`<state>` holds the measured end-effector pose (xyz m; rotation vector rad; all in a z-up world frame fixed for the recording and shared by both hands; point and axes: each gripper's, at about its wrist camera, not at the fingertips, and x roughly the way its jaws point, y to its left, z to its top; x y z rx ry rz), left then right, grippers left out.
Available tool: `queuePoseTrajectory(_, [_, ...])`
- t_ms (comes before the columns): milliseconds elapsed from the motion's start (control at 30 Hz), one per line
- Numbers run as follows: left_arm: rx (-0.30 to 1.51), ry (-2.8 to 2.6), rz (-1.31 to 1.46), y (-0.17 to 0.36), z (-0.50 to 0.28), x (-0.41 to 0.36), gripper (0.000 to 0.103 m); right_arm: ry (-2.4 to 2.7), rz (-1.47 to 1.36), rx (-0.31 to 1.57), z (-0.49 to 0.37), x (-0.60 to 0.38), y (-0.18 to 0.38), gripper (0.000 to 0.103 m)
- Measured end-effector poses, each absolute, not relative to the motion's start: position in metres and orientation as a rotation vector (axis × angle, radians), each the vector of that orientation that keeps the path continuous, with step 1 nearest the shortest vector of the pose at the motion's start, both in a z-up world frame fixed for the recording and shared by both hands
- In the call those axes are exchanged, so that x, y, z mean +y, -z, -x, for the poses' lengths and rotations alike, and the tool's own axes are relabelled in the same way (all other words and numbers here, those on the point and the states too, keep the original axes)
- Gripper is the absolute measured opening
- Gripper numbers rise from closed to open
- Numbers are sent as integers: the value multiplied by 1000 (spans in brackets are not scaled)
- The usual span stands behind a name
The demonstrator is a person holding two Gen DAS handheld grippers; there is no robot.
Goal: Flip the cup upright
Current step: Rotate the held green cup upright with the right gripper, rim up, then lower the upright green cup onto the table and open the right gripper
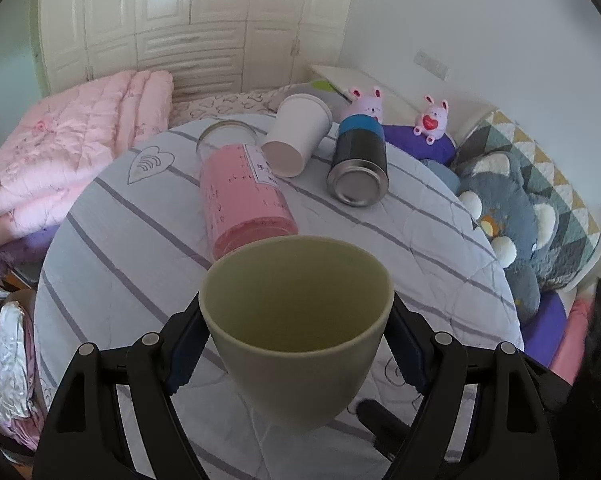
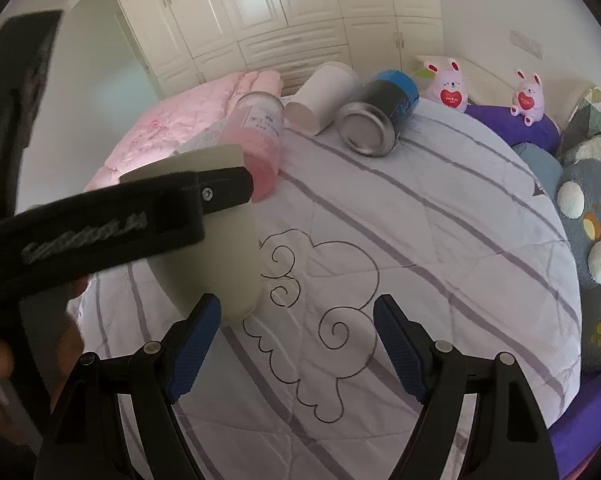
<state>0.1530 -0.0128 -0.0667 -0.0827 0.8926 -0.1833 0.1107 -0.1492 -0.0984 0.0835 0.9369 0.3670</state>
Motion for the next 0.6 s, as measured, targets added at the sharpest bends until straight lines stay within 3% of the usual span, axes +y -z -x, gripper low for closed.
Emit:
queuePoseTrajectory(433, [862, 217, 28, 66, -124, -17, 82, -339, -71, 994, -100, -148, 115, 80])
queuePoseTrajectory(600, [870, 228, 66, 63, -119, -14, 90, -326, -83, 995, -95, -152, 112, 80])
